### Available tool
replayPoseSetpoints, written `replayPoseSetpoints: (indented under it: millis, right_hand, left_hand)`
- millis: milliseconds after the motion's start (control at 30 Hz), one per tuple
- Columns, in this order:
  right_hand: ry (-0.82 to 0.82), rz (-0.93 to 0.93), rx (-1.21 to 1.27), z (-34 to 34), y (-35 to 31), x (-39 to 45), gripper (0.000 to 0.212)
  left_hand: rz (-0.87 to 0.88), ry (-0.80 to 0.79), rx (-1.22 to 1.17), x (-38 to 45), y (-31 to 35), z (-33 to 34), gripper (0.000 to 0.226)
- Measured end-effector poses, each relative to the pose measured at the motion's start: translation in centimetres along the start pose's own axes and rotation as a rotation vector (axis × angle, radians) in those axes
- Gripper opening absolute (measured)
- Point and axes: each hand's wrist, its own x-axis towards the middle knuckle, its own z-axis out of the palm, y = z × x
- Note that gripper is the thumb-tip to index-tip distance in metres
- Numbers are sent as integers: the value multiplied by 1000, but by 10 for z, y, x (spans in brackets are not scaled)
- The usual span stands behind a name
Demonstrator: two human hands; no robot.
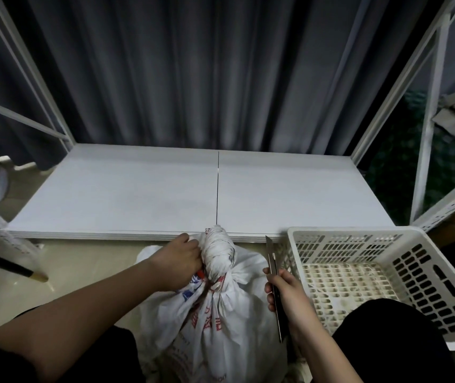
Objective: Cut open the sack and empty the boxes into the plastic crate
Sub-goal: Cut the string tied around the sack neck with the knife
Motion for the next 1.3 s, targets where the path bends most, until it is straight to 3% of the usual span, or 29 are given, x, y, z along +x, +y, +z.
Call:
replayPoseSetpoints:
  millis: [200,300,467,600,667,767,833,933,1100,1200,1300]
  right_hand:
    - [-4,30,31,-1,2,2,10]
    - [-6,32,29,-2,2,3,12]
    - [-9,39,39,0,3,3,11]
    - [-8,53,55,-2,4,2,12]
    - [-5,49,48,-2,5,3,11]
    - [-5,46,45,-2,7,3,11]
    - [-8,52,50,0,8,2,12]
    - [-10,60,50,2,8,2,12]
    - [-2,60,47,2,7,2,13]
    - [4,56,32,4,6,1,13]
    - [3,49,37,5,4,-1,12]
  left_hand:
    - [-18,173,-7,-4,-2,9,37]
    - [-134,42,-213,-2,-5,11,33]
    - [-480,-314,-793,12,1,4,29]
    - [-510,-357,-1122,16,-1,17,28]
    - [-542,-367,-1289,14,1,20,9]
    - [-565,-403,-1456,11,6,11,23]
    - [-560,-420,-1456,10,7,14,24]
    - [-589,-347,-1299,11,7,15,5]
    - [-686,-135,-826,10,18,-13,17]
    - [-813,10,-1028,13,21,-5,13]
    - [-945,15,-1312,11,17,2,10]
